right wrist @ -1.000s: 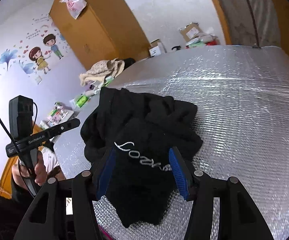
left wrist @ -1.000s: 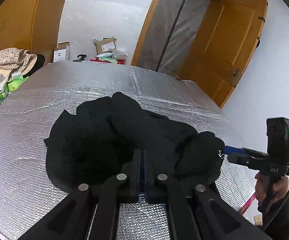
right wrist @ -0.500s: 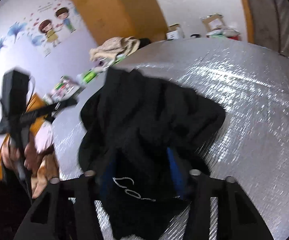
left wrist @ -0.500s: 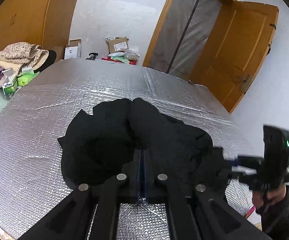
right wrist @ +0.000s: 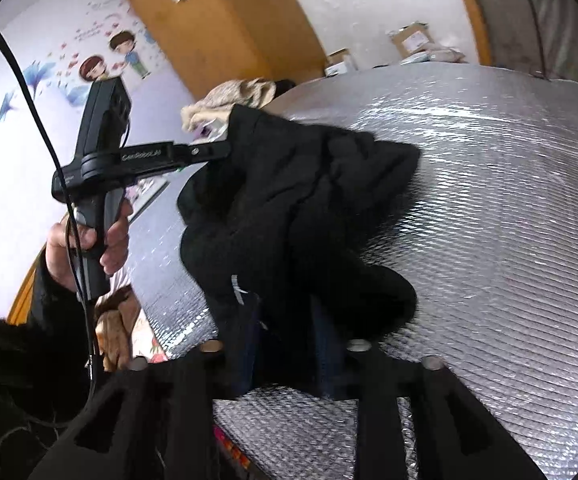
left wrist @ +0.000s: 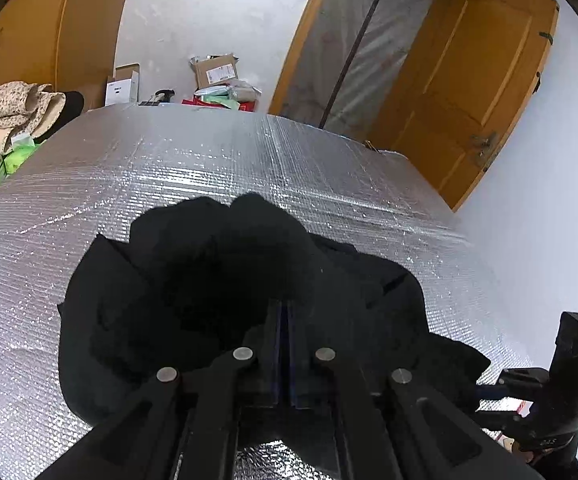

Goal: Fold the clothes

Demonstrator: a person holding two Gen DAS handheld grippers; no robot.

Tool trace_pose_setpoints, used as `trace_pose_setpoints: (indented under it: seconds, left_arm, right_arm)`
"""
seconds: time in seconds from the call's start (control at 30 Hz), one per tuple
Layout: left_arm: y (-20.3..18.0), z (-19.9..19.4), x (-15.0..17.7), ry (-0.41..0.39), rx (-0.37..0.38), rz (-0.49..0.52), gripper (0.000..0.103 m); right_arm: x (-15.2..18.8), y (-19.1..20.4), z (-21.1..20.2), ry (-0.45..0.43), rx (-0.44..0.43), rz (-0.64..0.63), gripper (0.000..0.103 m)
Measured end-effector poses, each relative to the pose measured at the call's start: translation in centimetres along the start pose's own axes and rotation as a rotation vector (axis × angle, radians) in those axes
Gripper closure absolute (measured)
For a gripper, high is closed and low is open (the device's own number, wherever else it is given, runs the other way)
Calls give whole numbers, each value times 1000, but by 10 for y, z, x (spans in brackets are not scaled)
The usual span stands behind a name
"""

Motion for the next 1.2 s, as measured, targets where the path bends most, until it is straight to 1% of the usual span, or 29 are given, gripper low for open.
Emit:
trace_pose_setpoints:
  seconds: [0.07, 0.13, 0.2, 0.3, 0.4, 0.47, 0.5, 0.53, 0.57, 0.6, 0.63, 0.73, 0.8, 0.93, 1.07, 1.13, 1.2]
  left_arm:
    - [2, -2, -4, -13, -5, 0, 102]
    - [4, -3, -8, -22, -4, -6, 102]
    - [6, -4, -12, -31, -2, -11, 102]
    - [8, -4, -16, -38, 1, -18, 101]
    - [6, -1, -12, -25, 9, -18, 102]
    - [7, -1, -9, -18, 9, -18, 101]
    - [8, -2, -7, -15, 7, -19, 101]
    - [10, -4, -7, -16, 6, -22, 102]
    - [13, -7, -7, -21, 3, -27, 101]
    - [16, -11, -6, -27, 0, -31, 101]
    - [18, -14, -7, -36, -1, -38, 101]
    - [25, -29, -11, -73, 0, -60, 101]
    - [28, -39, -15, -101, 1, -71, 102]
    - [37, -63, -24, -163, 2, -93, 101]
    - [37, -81, -34, -216, -3, -116, 102]
    - [38, -93, -41, -254, -14, -127, 102]
    - [38, -111, -51, -326, -39, -137, 102]
  right_arm:
    - [5, -7, -12, -45, 0, 43, 57]
    - [7, -16, -22, -91, -4, 94, 46]
    - [10, -27, -24, -102, -12, 141, 42]
    - [13, -40, -22, -100, -30, 202, 40]
    - [11, -39, -7, -87, -83, 222, 37]
    - [7, -36, 0, -90, -111, 231, 37]
    - [4, -32, 2, -91, -124, 226, 40]
    - [-1, -25, 3, -92, -131, 203, 49]
    - [-5, -17, 4, -92, -136, 173, 56]
    - [-9, -11, 4, -94, -137, 151, 71]
    - [-14, -5, 3, -100, -133, 130, 79]
    - [-35, 11, -7, -142, -109, 63, 85]
    - [-52, 19, -18, -182, -86, 25, 88]
    - [-96, 35, -63, -295, 30, -79, 92]
    - [-142, 45, -116, -407, 171, -149, 93]
    - [-164, 47, -145, -462, 230, -167, 93]
    - [-180, 50, -169, -503, 268, -182, 93]
Point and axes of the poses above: each gripper's, at about its wrist camera, not at the fingertips, and z roughly the way its jaws point, y to its left, x to its underside, the point moved 9 cm from there along z, roughly the way its jaws point, and after that the axes turned 10 degrees about -x, right-handed, at the moved point
